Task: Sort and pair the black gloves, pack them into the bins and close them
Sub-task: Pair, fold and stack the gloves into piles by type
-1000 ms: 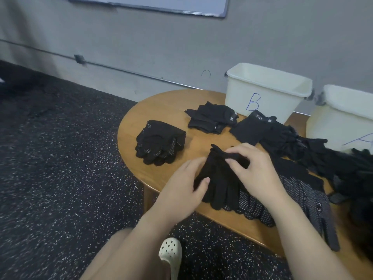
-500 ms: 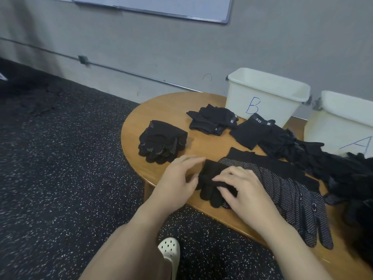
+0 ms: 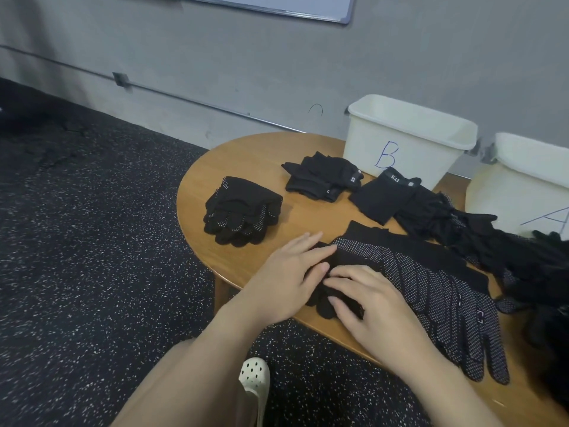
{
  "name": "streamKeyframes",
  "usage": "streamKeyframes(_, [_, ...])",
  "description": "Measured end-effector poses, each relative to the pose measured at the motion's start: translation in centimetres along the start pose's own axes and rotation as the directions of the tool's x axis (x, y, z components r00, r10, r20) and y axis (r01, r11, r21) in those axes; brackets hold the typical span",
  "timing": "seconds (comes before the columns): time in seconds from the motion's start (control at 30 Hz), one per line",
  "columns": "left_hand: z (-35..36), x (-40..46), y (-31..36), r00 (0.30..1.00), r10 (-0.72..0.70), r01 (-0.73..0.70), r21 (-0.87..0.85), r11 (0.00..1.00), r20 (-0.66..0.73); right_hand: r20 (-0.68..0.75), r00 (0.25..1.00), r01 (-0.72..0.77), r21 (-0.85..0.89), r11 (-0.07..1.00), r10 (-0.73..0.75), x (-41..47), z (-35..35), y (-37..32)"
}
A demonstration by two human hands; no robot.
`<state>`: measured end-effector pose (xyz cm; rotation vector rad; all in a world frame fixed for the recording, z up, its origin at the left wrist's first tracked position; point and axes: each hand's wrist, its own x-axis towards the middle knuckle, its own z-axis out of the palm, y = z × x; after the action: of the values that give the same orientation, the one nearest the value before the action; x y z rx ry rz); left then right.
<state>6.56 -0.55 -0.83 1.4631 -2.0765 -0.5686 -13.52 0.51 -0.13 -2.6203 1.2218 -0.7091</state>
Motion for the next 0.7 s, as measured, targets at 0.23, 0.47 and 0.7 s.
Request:
streamKeyframes(0.23, [1.6, 0.4, -0.4, 0.993, -0.046, 0.003, 0.376, 0.927, 0.106, -0.24, 0.964, -0.086, 0.111, 0.99, 0.11, -0.1, 0.1, -0.3])
streamKeyframes(0.47, [1.5, 0.6, -0.8, 0.985, -0.049, -0.003, 0.295, 0.956, 0.166, -0.131, 0.962, -0.25, -0.076, 0.965, 0.239, 1.4, 0.2, -1.1])
streamKeyframes(0.7, [1.8, 0.6, -0.8, 0.993, -0.038, 0.007, 0.272, 0.962, 0.111, -0.063, 0.945, -0.326, -0.1, 0.94, 0.32, 4.0, 0.9, -1.6])
